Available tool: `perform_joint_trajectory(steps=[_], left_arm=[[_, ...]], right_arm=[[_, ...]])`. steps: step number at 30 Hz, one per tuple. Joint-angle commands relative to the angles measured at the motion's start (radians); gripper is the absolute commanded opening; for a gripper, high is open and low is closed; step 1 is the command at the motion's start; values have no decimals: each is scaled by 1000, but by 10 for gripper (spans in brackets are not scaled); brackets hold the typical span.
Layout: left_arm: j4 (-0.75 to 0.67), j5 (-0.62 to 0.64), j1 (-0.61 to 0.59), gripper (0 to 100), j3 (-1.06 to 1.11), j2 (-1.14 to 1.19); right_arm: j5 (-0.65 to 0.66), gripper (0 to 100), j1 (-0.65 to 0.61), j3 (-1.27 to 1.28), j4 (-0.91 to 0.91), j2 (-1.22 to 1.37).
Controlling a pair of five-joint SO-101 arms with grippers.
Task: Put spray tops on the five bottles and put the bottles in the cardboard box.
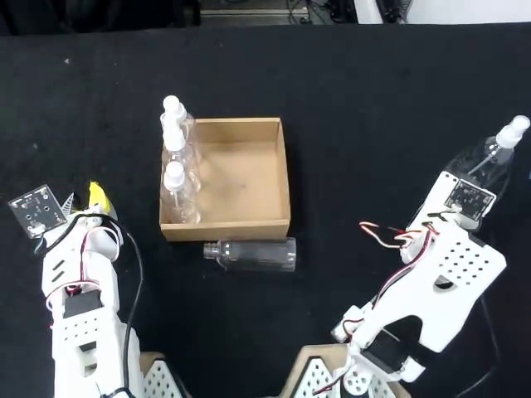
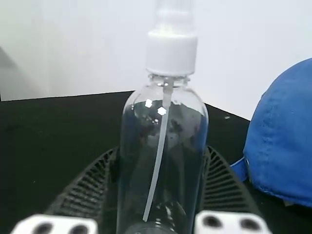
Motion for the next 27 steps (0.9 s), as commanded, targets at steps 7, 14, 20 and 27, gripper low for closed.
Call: perform_joint_trajectory(steps=[7,14,20,27], left_arm=[[-21,-11,2,116,10,-18],[-21,-11,2,116,10,-18],[-21,-11,2,116,10,-18],[-21,-11,2,116,12,-18]], right_arm=[[11,300,-23,-18,-9,-2],[5,292,-23,35,-6,-82],[3,295,-26,130,75,-262],[3,292,-26,127,235,-383]])
